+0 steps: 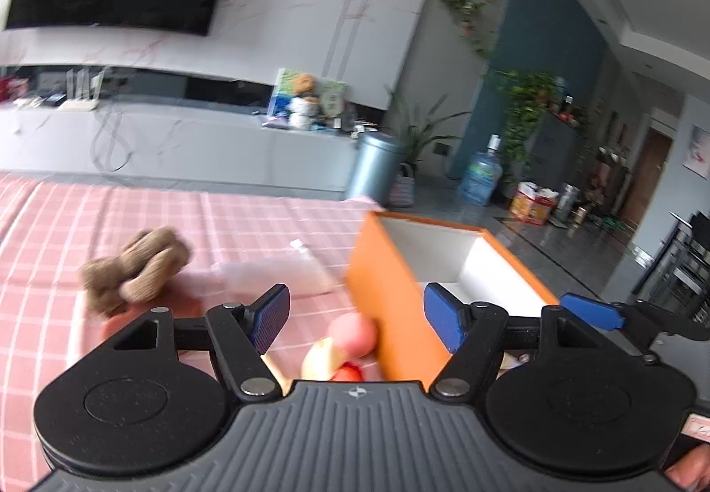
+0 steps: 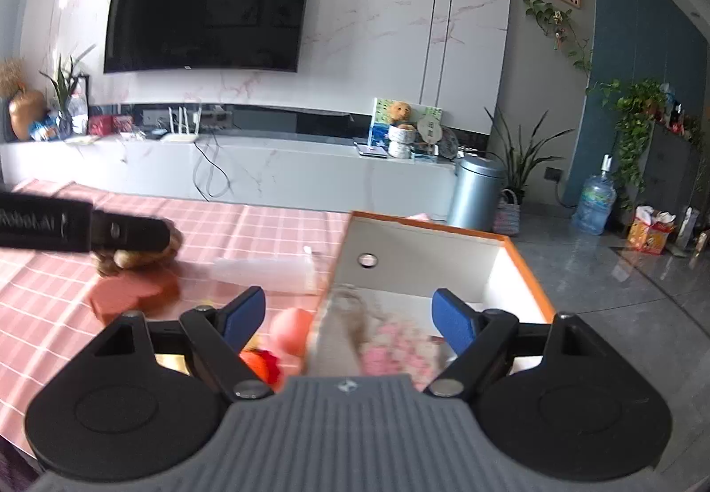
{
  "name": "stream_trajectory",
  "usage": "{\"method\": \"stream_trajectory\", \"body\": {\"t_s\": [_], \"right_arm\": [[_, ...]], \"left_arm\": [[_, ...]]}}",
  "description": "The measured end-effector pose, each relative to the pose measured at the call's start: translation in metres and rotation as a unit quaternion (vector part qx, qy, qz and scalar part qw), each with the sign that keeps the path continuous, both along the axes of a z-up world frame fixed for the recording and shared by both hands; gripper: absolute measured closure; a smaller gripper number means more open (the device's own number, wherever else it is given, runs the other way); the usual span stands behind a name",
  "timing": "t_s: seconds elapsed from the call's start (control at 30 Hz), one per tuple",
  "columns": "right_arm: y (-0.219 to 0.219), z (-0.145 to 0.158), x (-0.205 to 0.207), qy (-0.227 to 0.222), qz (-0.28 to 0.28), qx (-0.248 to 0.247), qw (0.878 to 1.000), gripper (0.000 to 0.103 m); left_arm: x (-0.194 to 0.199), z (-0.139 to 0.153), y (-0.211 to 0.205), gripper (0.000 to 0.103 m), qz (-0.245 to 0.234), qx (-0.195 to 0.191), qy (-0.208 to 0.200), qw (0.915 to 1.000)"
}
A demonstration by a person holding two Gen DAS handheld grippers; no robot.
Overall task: Organize soft objects
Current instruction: 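Move both tools back toward the yellow cloth and orange ball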
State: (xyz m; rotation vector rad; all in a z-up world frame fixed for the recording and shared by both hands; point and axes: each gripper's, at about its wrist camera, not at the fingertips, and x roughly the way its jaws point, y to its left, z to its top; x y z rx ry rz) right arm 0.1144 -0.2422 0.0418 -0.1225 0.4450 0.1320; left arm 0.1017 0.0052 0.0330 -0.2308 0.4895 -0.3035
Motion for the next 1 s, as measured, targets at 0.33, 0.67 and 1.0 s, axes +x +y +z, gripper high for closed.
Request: {"method": "stream_trajectory", "body": {"t_s": [0.33,0.67,1.0], "right_arm": [[0.048,-0.013,-0.017,-0.026,0.041,0.011,0.999,0.022],[0.082,-0.046,-0.007,0.018,0.076,0.009,0.997,0.022],[0.101,-0.068,0.025,0.062,0.097,-0.011,0.993,0.03]], "left_arm": [[-0.017,-0.029,0.052,0.022,0.056,-0.015,0.028,0.9979],[-0.026,-0.06,0.082,0.022,0.091,-0.014,0.055,0.9942],[-0.007,-0.08,0.09,0.019,0.107,0.009,0.073,0.9916]]}}
